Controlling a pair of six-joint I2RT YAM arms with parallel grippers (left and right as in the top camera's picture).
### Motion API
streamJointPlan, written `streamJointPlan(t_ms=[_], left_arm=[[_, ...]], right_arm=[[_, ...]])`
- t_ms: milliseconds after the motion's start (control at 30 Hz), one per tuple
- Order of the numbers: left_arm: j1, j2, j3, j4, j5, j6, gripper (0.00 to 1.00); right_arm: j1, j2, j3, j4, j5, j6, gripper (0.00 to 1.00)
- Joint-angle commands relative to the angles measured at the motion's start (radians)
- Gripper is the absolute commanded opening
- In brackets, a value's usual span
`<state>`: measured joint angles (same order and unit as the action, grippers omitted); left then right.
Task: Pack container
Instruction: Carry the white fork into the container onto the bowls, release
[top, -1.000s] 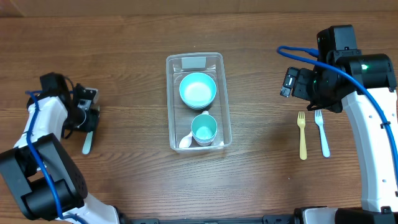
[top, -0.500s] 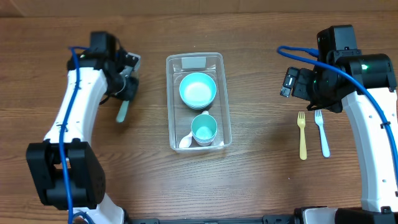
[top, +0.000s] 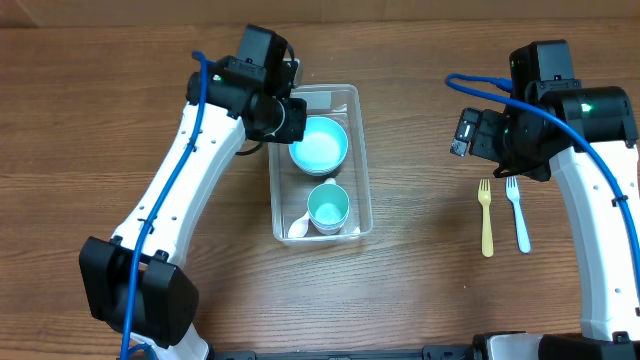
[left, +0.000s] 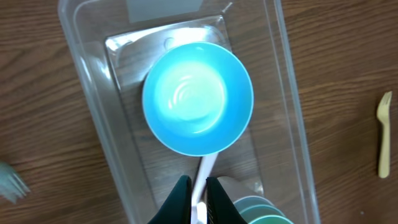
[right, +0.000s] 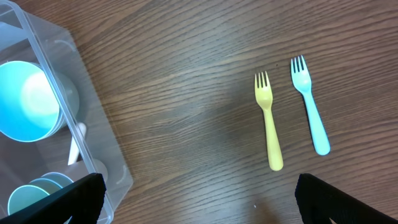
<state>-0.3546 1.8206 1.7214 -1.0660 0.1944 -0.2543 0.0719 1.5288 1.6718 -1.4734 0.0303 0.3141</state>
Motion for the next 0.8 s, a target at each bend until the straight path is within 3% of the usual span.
streamJointPlan(t_ms=[0, 367, 400, 533, 567, 600, 767], left_arm=[[-0.015, 0.008, 0.019, -0.005, 0.015, -0.072, 0.10], [0.158, 0.008, 0.019, -0.162, -0.269, -0.064, 0.27], [0.189, 0.008, 0.019, -0.181, -0.281, -0.064, 0.34], [0.315, 0.008, 0.018, -0.232, -0.284, -0.041, 0.48], [0.353, 0.008, 0.013, -0.232, -0.284, -0.015, 0.58], [0.377, 0.008, 0.009, -0.231, -0.284, 0.005, 0.61], [0.500, 0.008, -0.077, -0.171, -0.284, 0.083, 0.61]], right_arm=[[-0.004, -0.019, 0.023, 0.005, 0.005, 0.000, 1.00], [-0.004, -0.019, 0.023, 0.005, 0.005, 0.000, 1.00], [-0.004, -0.019, 0.023, 0.005, 0.006, 0.000, 1.00], [-0.004, -0.019, 0.023, 0.005, 0.005, 0.000, 1.00], [-0.004, -0.019, 0.023, 0.005, 0.005, 0.000, 1.00], [-0.004, -0.019, 0.023, 0.005, 0.005, 0.000, 1.00], [-0.004, -0.019, 0.023, 0.005, 0.005, 0.000, 1.00]])
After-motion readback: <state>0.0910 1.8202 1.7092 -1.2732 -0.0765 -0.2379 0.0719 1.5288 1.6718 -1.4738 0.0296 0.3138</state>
